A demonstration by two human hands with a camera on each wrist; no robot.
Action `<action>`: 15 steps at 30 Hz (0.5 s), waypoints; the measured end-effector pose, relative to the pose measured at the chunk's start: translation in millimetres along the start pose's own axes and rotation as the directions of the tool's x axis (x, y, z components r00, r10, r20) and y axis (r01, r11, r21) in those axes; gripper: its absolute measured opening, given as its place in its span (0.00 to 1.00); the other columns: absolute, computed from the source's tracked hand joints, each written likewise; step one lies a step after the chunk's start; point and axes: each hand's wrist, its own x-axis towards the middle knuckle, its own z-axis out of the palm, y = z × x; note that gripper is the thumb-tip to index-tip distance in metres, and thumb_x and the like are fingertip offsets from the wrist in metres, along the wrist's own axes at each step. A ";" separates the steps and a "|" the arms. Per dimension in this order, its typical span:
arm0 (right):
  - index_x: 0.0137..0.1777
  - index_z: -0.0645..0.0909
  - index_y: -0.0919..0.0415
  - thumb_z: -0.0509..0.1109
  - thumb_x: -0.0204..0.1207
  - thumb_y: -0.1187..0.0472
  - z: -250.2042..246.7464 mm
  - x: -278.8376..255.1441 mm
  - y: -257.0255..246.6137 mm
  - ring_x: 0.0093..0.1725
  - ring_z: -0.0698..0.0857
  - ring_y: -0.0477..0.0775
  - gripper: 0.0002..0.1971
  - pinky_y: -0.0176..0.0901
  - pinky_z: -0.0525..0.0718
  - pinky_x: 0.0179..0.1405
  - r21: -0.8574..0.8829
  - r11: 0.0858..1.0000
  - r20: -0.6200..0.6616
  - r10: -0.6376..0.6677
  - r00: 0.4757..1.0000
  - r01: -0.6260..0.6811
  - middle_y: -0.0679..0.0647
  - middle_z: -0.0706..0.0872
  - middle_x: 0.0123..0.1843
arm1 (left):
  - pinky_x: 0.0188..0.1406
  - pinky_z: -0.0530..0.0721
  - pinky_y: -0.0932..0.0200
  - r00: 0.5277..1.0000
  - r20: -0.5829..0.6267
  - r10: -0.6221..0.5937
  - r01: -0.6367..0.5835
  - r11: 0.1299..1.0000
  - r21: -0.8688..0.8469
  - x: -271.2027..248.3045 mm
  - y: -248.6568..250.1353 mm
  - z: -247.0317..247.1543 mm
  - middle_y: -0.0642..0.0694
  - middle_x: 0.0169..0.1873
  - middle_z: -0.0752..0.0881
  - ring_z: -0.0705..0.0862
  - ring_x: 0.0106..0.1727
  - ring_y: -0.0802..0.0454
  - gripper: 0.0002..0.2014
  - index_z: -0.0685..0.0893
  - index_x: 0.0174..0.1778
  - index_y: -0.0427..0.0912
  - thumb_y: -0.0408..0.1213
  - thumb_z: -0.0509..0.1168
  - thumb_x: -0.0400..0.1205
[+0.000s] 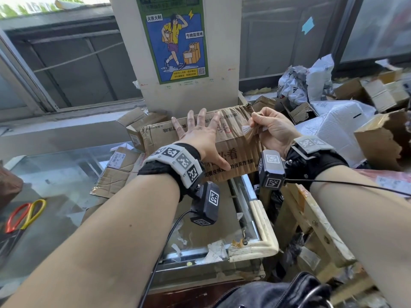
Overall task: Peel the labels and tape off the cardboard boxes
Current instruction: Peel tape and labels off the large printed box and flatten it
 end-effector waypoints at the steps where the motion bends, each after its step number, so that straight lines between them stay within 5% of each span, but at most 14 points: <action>1: 0.33 0.67 0.59 0.60 0.82 0.71 -1.1 0.6 0.1 0.28 0.79 0.50 0.16 0.41 0.84 0.29 0.022 1.000 -0.004 0.004 1.000 -0.004 0.55 0.80 0.26 | 0.70 0.27 0.23 1.000 0.000 0.000 0.000 1.000 0.001 0.1 0.2 -0.1 0.45 0.84 0.32 0.28 0.82 0.37 0.70 0.35 0.84 0.58 0.68 0.78 0.58; 15: 0.31 0.64 0.59 0.58 0.83 0.70 -7.2 1.8 0.0 0.31 0.74 0.49 0.17 0.43 0.79 0.36 0.228 0.974 -0.052 0.022 0.998 -0.010 0.52 0.75 0.23 | 0.71 0.28 0.21 1.000 0.013 0.000 0.000 1.000 0.012 0.7 0.9 -0.4 0.44 0.83 0.31 0.27 0.82 0.37 0.69 0.33 0.83 0.59 0.68 0.77 0.58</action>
